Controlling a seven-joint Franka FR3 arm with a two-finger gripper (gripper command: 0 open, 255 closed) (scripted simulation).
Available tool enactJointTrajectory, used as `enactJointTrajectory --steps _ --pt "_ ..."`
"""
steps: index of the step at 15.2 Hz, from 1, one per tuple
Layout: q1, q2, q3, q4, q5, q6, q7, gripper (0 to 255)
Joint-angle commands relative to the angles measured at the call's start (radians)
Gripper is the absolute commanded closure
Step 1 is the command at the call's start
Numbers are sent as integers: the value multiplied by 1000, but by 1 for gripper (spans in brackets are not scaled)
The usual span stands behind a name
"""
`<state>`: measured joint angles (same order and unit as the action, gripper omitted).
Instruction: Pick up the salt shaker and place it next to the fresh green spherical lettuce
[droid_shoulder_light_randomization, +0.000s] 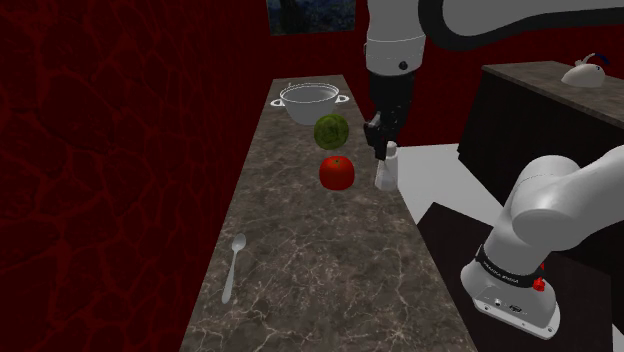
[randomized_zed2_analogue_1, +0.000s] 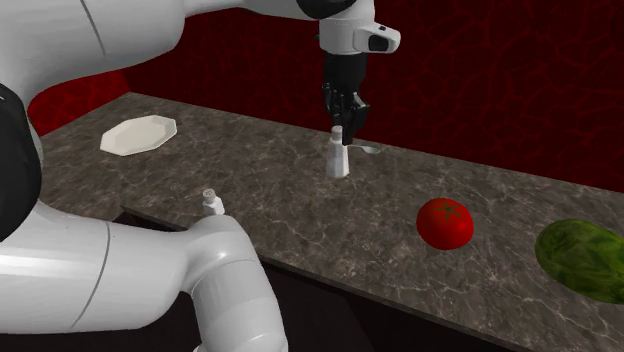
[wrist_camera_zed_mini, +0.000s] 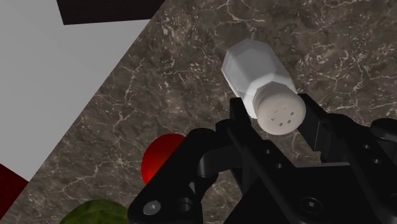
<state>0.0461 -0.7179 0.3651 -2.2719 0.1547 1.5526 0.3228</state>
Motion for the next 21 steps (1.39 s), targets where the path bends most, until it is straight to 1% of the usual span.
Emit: enactJointTrajectory --steps 1,6,11,16,21 --pt "-20 23 -35 5 -30 14 -44 255" --pt "-68 88 -119 28 -97 53 -148 255" --pt "-115 177 -194 80 -156 92 -246 255" --pt "-158 286 -263 160 -202 124 -337 255" --pt "-196 411 -324 269 -233 146 -424 255"
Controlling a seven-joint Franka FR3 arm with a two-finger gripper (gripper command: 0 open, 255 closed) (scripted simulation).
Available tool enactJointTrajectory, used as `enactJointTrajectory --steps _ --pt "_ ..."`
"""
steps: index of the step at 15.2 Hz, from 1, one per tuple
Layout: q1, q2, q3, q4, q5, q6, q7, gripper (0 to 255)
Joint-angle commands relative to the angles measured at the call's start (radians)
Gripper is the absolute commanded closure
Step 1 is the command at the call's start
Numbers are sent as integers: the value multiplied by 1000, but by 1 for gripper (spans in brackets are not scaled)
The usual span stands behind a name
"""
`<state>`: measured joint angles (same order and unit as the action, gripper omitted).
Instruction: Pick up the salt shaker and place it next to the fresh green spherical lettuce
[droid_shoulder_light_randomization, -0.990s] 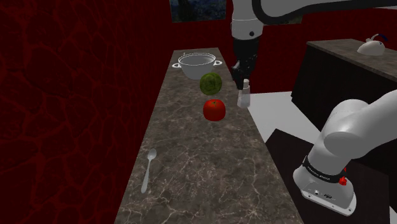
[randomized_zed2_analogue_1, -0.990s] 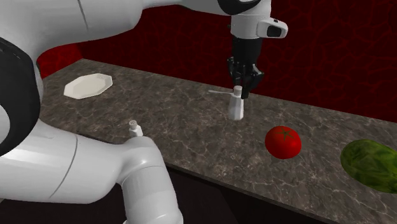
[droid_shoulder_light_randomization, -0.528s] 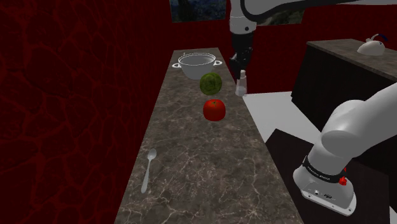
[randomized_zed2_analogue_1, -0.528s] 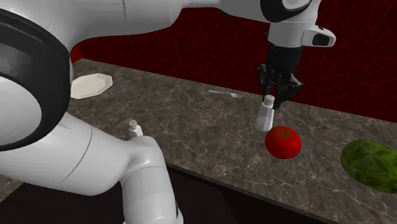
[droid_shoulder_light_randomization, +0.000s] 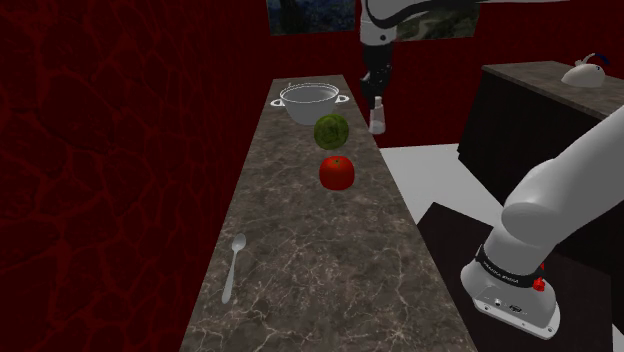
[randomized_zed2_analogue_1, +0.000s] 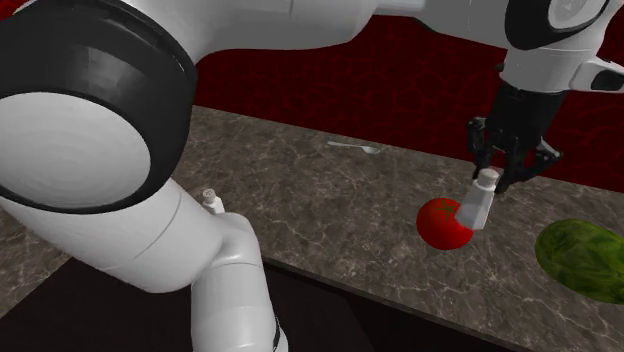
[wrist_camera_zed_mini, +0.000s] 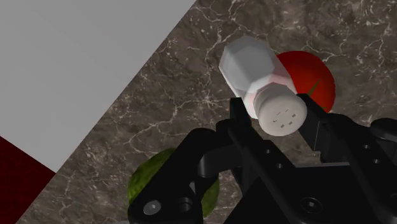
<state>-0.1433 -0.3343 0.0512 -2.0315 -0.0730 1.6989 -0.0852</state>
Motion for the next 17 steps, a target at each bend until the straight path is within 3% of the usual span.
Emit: enactJointTrajectory --steps 1,10,17 --pt "-14 54 -22 54 -9 3 -34 255" --pt "-78 325 -111 347 -16 -5 -186 255" --pt "-140 588 -158 687 14 -75 -299 255"
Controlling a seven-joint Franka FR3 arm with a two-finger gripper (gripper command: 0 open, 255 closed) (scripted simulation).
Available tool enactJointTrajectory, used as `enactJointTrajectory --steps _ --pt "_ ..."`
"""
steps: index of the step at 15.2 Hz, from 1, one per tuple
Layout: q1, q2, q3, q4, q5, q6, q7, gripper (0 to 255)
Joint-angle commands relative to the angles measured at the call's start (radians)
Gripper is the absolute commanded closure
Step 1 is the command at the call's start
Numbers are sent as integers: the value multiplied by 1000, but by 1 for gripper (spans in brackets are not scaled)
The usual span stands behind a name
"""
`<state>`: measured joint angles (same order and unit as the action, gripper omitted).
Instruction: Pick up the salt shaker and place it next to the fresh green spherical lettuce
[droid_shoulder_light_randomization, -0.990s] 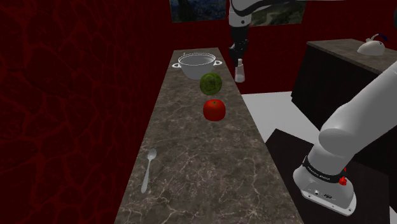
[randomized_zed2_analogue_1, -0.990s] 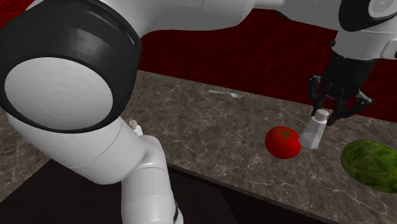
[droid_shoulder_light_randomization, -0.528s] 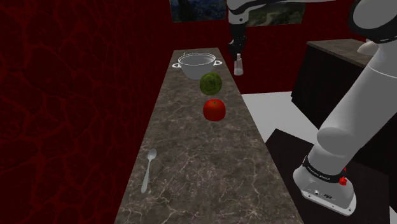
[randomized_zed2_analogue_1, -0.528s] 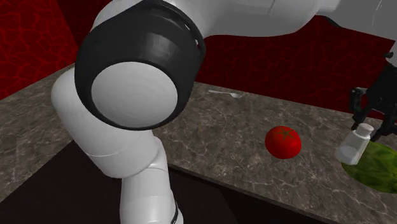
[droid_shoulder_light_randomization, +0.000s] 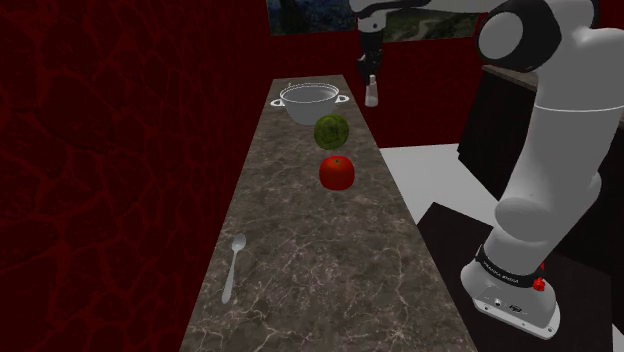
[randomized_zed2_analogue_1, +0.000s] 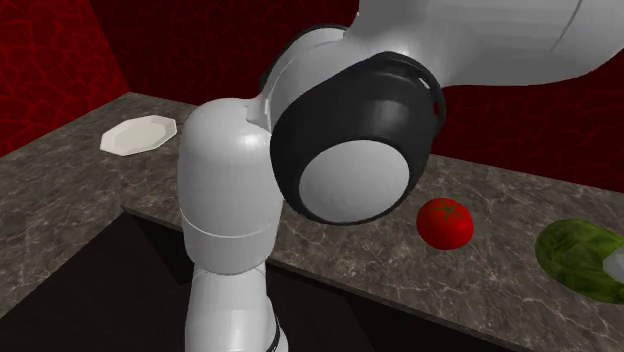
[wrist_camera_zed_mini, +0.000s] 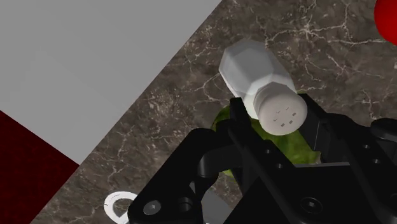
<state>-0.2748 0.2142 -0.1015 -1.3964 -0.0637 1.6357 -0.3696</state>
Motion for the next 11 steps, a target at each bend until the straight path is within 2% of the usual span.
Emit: enactJointTrajectory --steps 1,4,5,11 --pt "-20 84 -10 115 11 -29 -30 255" --pt "-58 240 -20 347 33 -103 -74 255" --pt "-83 346 -23 517 47 -166 -95 255" --pt "-75 289 -21 341 39 -47 -87 255"
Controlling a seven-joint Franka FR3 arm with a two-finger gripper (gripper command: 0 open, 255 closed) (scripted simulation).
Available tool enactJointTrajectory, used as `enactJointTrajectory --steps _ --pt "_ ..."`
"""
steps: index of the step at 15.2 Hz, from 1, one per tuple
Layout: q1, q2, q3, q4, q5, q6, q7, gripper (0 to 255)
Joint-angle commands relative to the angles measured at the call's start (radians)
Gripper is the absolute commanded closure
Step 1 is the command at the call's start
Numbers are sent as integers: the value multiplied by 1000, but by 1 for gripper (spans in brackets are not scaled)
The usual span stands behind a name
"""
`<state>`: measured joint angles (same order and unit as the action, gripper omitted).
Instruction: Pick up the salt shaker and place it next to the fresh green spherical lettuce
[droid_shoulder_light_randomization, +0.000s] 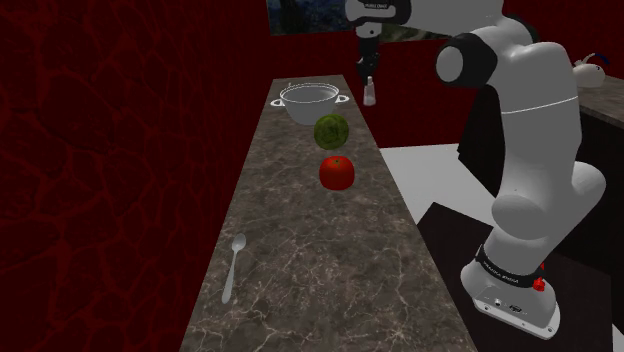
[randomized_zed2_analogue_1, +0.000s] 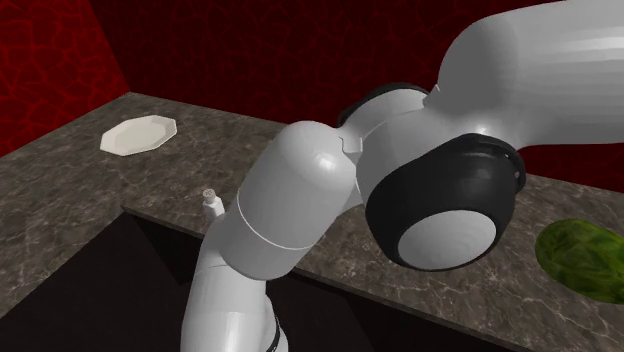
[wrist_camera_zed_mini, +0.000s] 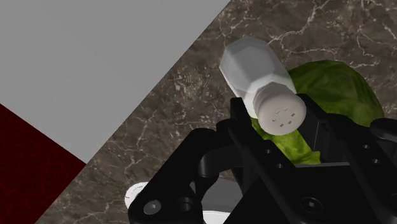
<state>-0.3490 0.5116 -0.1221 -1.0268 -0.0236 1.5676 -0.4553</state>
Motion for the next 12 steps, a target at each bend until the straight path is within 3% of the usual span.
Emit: enactJointTrajectory --steps 1,12 --pt "1 -14 0 -52 -1 38 0 255" --pt "8 -48 0 -254 -6 206 11 255"
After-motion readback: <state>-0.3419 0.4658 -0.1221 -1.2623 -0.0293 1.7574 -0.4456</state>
